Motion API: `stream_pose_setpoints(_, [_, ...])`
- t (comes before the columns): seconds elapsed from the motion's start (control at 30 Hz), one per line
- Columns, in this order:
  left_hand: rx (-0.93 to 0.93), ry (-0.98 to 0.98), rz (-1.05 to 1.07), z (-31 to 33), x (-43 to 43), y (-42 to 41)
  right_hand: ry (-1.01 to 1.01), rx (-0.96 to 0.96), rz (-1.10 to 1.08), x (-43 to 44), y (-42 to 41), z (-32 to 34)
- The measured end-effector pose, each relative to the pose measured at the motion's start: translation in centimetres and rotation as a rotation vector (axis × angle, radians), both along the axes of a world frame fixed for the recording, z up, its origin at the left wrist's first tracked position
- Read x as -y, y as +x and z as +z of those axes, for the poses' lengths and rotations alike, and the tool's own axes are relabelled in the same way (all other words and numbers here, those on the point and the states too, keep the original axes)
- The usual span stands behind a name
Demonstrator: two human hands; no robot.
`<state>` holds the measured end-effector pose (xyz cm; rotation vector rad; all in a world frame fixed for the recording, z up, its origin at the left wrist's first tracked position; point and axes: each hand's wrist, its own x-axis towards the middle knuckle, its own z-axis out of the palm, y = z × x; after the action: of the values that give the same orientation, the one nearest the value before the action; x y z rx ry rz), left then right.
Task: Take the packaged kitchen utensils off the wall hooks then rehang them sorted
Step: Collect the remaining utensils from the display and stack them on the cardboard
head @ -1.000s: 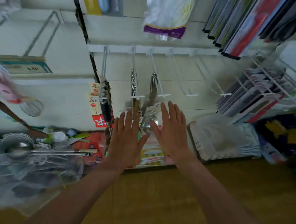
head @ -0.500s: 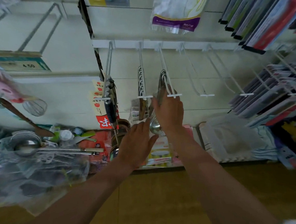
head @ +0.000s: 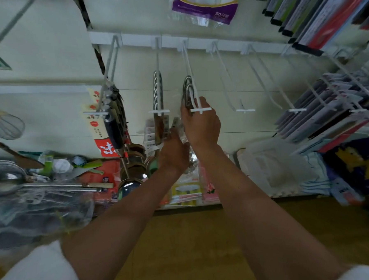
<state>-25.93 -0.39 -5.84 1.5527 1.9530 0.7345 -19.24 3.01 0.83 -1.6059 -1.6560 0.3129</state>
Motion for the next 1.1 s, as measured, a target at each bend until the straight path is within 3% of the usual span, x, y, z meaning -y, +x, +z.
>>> stream_pose_setpoints(0.13, [0.163,-0.005,0.082,-0.9,-0.7,1.0,-0.046,0.058,0.033,0.8,0.9,0.2])
stream_pose_setpoints(0.37, [0.170,-0.093,0.066,-3.2,-0.5,1.4,-0.057,0.105,0.046,2.6,1.7,0.4])
stream_pose_setpoints(1.1, [-0.051,0.008,0.013,-2.0,3.3,0.1,-0.092,0.121,0.063,6.1,2.3,1.0])
